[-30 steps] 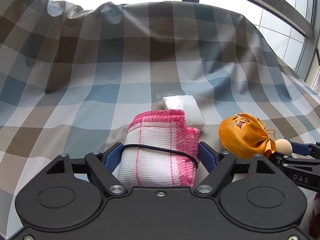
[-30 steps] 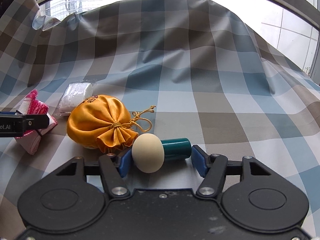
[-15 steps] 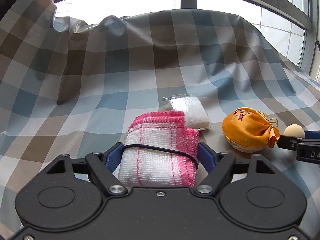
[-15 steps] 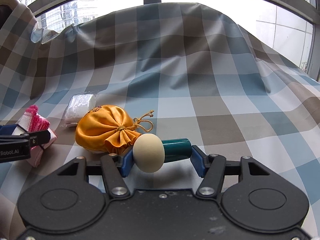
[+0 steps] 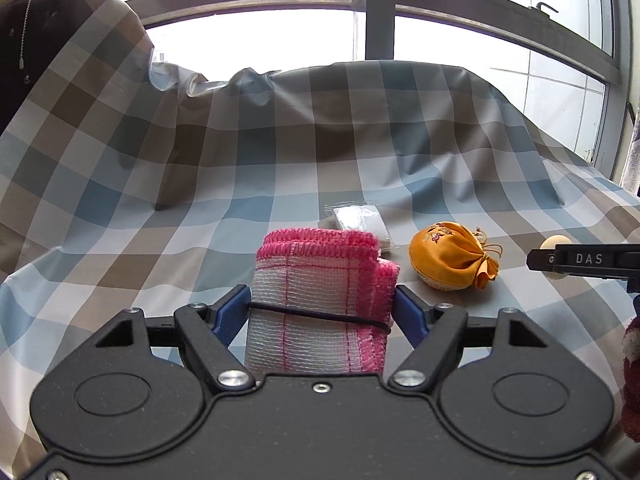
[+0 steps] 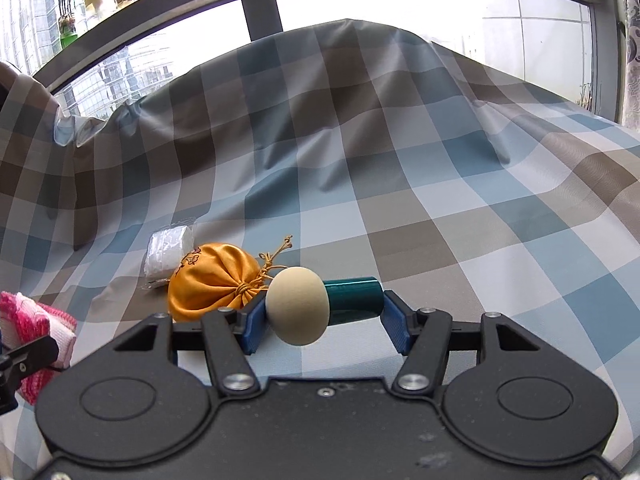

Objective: Organize soft objects
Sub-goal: 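Carry towel bundle with left tool while right tool carries cream ball to basket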

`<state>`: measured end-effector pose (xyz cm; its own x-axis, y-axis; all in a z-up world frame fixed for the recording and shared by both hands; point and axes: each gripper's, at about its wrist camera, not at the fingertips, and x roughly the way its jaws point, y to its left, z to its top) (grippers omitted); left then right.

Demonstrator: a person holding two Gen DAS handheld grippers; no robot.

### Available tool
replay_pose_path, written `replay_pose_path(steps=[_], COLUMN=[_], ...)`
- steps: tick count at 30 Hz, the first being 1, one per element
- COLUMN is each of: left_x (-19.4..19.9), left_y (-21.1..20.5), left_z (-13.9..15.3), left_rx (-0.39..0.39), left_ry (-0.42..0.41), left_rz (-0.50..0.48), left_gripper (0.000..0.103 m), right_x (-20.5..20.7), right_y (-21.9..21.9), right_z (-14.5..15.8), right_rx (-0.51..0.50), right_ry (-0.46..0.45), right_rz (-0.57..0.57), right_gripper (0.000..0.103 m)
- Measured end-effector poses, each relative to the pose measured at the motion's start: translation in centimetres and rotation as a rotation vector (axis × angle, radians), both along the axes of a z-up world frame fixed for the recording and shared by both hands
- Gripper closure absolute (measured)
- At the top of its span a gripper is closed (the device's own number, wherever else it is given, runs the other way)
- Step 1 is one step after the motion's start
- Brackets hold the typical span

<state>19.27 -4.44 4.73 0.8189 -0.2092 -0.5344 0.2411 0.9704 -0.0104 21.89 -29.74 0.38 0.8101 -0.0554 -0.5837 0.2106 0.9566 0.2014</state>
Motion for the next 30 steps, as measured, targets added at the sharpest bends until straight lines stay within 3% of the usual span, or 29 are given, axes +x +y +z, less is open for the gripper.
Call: replay_pose_path(steps=[8, 17, 25, 30], left_x=[-4.2, -9.6, -14.3, -17.0], left_y=[1.4, 2.0, 1.5, 1.4], left_z=[2.5, 4.8, 4.8, 3.5], left_rx=[-0.039, -0.095, -0.111, -0.117], left_ry=[0.023, 0.059, 0.118, 0.206], left_rz=[0.008, 0.001, -0.057, -0.116], left_gripper=[0.031, 0.031, 0.031, 0.031], right_x=[-5.5, -15.3, -21.8, -23.6], right_y=[0.8, 1.7, 3.6, 3.9], right_z=[2.0, 4.8, 6.3, 6.6], right_rx=[0.015, 0.086, 0.022, 0.022], right_ry=[-0.055, -0.103, -0.117, -0.093], right_rz=[-0.009, -0.004, 0.031, 0.037], right_gripper=[0.044, 0.044, 0.044, 0.044])
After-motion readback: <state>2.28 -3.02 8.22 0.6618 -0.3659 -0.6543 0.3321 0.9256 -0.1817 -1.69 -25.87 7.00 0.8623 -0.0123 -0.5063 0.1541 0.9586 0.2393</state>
